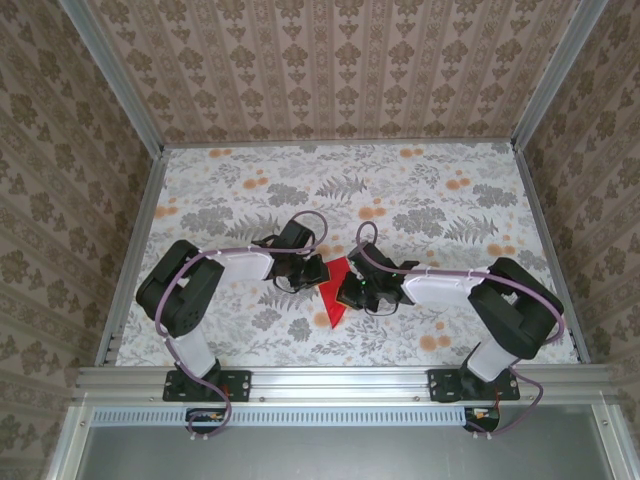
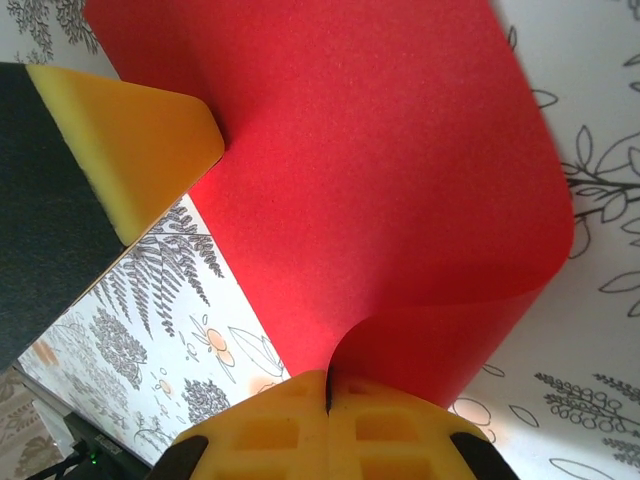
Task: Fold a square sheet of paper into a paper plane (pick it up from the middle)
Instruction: Third fold the triangle at the center of the table.
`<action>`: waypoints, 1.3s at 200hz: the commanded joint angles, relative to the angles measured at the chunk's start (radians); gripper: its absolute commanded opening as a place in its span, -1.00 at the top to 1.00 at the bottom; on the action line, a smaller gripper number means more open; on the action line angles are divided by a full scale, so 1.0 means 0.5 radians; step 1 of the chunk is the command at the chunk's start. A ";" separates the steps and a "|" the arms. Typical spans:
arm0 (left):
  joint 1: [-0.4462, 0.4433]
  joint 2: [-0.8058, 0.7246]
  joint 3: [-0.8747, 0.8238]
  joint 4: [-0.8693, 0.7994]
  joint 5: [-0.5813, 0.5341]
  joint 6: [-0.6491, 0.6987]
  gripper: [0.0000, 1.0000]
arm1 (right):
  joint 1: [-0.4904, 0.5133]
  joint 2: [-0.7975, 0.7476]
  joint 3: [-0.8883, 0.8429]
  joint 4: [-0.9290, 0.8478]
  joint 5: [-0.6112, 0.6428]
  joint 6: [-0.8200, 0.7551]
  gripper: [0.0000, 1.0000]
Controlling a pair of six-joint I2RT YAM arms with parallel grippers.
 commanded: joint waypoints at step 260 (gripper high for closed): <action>-0.003 0.080 -0.025 -0.206 -0.042 0.038 0.76 | -0.006 0.150 0.135 -0.108 -0.107 -0.208 0.91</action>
